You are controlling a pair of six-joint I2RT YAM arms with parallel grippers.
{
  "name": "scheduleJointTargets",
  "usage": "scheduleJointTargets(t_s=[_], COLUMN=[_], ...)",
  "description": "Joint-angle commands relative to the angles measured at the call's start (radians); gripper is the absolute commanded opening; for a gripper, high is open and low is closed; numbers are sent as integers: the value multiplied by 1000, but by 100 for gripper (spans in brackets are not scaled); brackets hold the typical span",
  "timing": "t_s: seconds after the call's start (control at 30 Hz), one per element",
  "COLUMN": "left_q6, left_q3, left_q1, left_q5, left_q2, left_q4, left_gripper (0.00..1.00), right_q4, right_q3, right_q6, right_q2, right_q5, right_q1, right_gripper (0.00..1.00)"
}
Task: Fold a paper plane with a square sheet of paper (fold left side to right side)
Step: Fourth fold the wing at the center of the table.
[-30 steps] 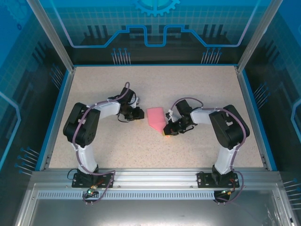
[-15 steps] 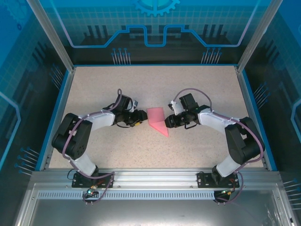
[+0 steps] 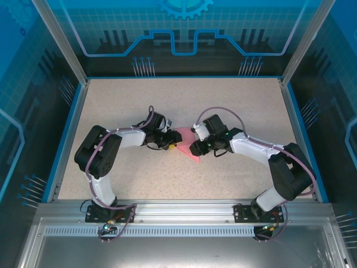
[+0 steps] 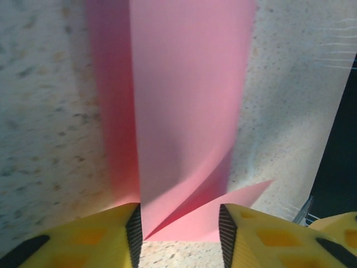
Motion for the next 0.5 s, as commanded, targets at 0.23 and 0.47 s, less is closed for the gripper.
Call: scheduleJointTargets(t_s=[0.23,0.47], left_q6=[-14,-21], left_q3=[54,72], left_q1=[-14,-17], left_q5=[43,51], left_q2=[-14,-21], left_q4=[0,-14], left_gripper=[31,30], right_q4=[-5,10], right_q3=[20,43], right_q6=[-54,-49], right_q2=[63,123], right_q5=[177,218], right_q1=[104,113], right_gripper=[43,44])
